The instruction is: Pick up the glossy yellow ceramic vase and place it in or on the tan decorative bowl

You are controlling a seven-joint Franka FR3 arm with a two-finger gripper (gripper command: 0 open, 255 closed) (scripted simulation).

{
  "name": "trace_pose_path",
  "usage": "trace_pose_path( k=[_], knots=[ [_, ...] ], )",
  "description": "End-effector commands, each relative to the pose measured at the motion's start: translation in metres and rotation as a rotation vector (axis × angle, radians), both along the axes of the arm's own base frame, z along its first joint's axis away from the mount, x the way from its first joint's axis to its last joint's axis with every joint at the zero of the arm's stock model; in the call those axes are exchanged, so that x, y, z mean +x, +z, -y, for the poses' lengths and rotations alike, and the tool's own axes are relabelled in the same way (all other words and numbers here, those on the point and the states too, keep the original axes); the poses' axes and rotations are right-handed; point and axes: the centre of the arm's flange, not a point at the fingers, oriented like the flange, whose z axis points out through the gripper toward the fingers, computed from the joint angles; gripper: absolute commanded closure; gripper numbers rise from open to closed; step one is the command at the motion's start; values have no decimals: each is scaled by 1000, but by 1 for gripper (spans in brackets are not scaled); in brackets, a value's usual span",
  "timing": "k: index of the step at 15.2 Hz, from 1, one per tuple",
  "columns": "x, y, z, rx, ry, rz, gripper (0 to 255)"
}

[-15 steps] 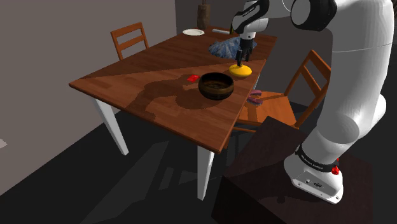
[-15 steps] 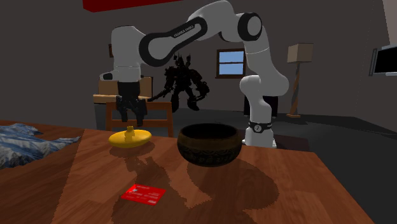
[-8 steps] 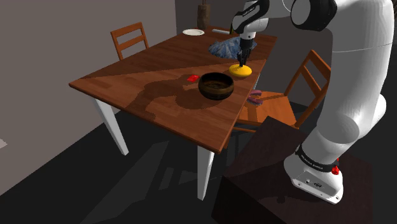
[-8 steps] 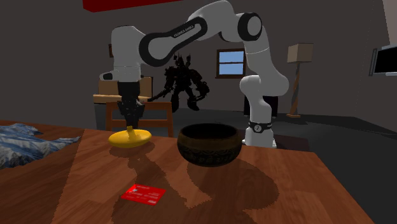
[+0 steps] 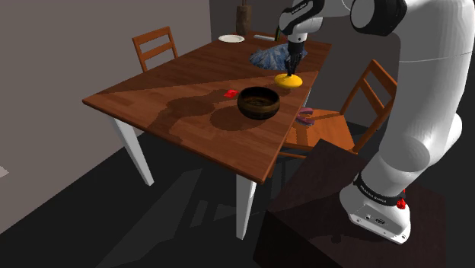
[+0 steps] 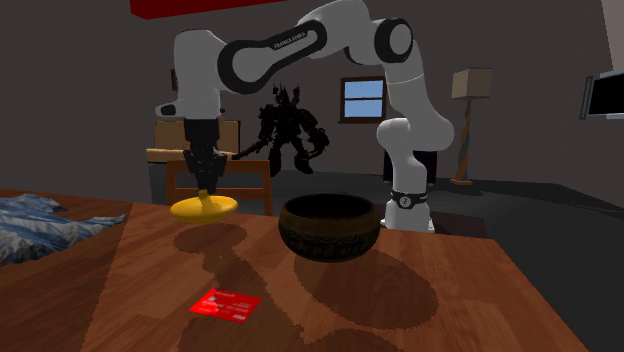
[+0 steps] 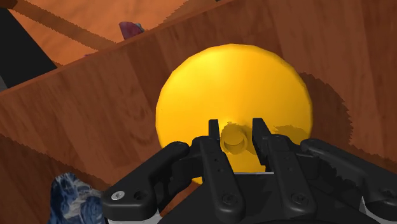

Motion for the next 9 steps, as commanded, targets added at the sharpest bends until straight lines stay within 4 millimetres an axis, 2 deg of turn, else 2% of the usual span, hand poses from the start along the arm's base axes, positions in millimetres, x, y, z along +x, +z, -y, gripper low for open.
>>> trace_pose_path(
  k=[1,9],
  knots=[
    [0,10,-1,0,0,0,255],
    [0,52,-1,0,0,0,255]
  ],
)
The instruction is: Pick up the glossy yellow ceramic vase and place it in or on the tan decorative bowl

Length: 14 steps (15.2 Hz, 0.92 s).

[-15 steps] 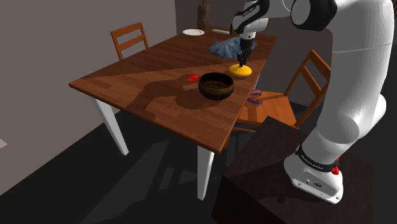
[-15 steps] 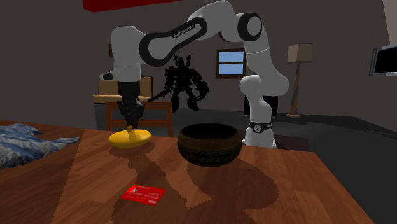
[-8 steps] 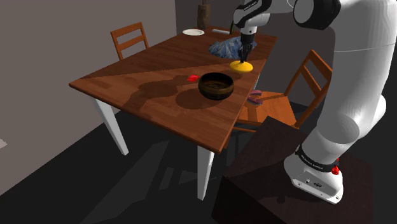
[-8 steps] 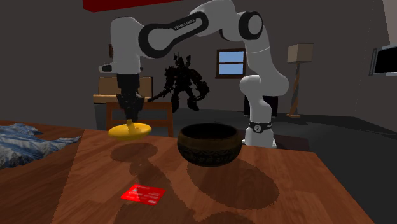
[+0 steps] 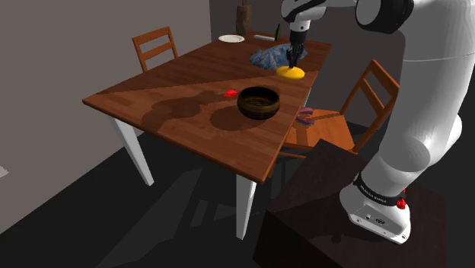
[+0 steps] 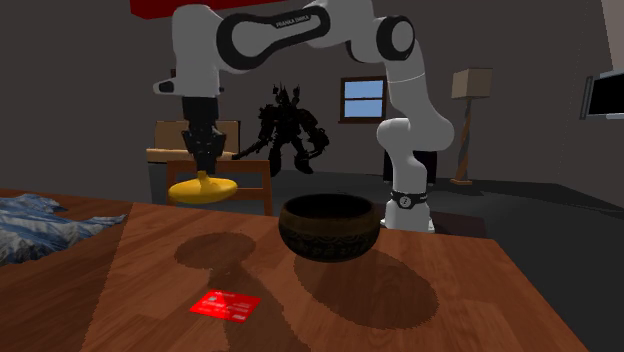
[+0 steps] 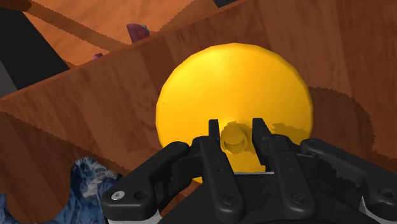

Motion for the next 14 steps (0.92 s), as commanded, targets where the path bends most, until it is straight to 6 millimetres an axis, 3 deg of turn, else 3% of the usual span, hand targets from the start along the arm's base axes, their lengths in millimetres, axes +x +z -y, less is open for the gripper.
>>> trace_pose_path(
  k=[1,14],
  knots=[
    [0,11,0,0,0,0,255],
    [0,79,0,0,0,0,255]
  ],
)
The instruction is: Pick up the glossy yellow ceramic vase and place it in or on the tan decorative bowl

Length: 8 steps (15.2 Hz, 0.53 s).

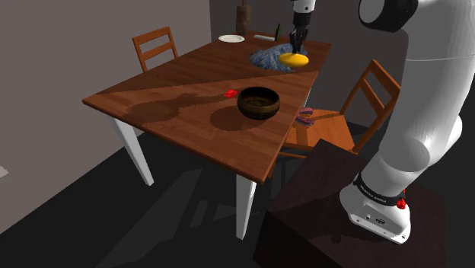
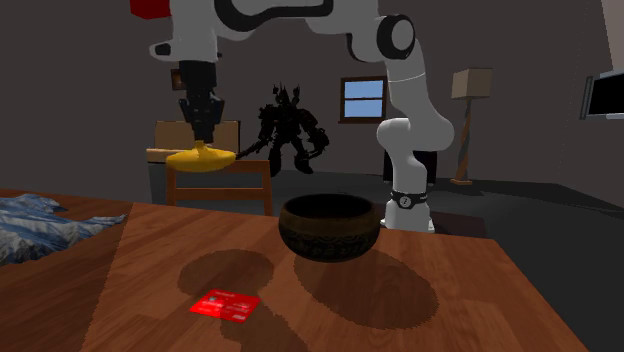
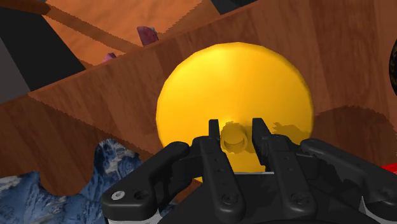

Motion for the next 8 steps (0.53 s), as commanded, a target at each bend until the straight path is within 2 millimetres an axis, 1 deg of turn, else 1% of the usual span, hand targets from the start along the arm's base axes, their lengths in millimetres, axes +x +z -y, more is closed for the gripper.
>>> trace_pose_path(
  k=[1,4,5,8],
  knots=[
    [0,11,0,0,0,0,255],
    [0,27,0,0,0,0,255],
    [0,29,0,0,0,0,255],
    [-3,35,-39,0,0,0,255]
  ],
)
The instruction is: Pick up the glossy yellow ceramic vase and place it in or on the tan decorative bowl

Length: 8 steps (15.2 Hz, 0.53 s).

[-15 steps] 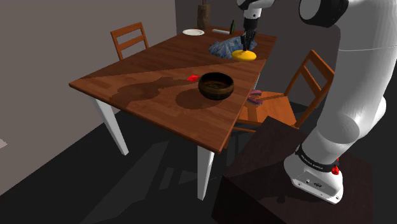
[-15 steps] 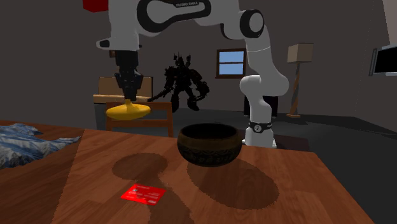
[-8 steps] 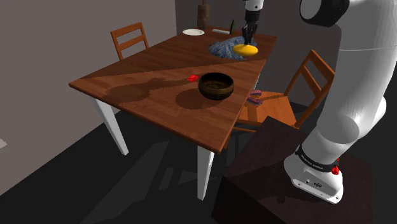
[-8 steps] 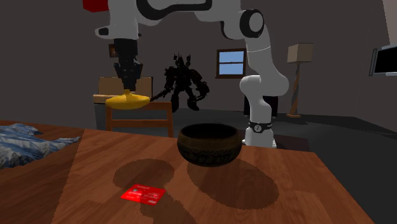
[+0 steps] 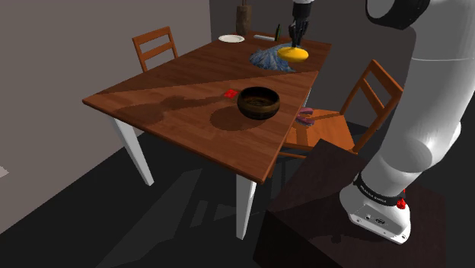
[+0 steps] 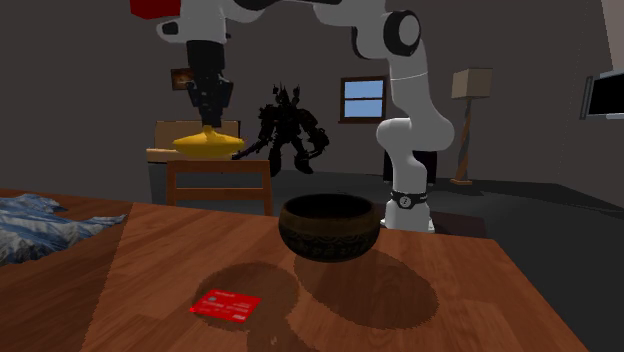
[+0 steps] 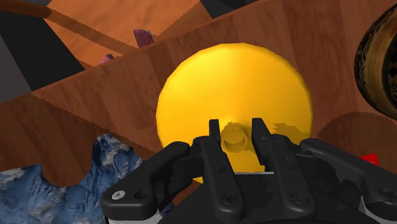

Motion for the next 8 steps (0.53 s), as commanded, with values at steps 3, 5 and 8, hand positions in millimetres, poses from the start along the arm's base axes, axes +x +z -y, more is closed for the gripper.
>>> trace_pose_path(
  k=[3,5,8],
  knots=[
    [-3,5,-51,0,0,0,255],
    [-5,8,-77,0,0,0,255],
    [-8,14,-116,0,0,0,255]
  ],
)
